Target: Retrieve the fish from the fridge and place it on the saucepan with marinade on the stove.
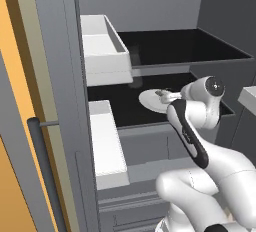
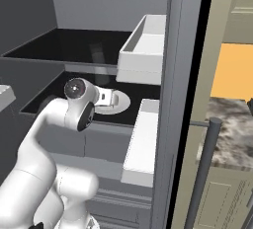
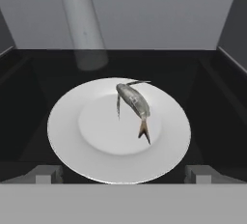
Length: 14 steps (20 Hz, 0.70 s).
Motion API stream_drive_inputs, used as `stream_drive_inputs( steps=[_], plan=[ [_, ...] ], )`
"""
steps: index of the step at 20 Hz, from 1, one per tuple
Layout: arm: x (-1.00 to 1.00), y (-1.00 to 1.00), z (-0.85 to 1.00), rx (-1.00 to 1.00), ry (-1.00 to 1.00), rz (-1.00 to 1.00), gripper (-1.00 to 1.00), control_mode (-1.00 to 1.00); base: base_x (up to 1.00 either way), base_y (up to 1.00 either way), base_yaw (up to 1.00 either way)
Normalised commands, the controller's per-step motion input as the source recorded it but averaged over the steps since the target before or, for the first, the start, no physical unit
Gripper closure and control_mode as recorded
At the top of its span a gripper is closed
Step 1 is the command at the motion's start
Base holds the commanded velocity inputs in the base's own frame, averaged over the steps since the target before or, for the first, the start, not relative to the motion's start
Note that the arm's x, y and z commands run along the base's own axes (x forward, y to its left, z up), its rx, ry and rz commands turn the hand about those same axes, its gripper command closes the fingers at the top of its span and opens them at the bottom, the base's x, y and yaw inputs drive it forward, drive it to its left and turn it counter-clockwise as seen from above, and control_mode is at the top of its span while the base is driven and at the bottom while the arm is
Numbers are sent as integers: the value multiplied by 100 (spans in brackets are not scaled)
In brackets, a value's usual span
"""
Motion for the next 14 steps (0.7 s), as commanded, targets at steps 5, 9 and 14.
stream_drive_inputs(
  steps=[5,9,14],
  plan=[
    [0,0,-9,0,0,0,-100,-100,0,0,0],
    [8,0,-3,0,0,0,-100,-100,0,0,0],
    [17,0,0,0,0,0,-100,-100,0,0,0]
  ],
)
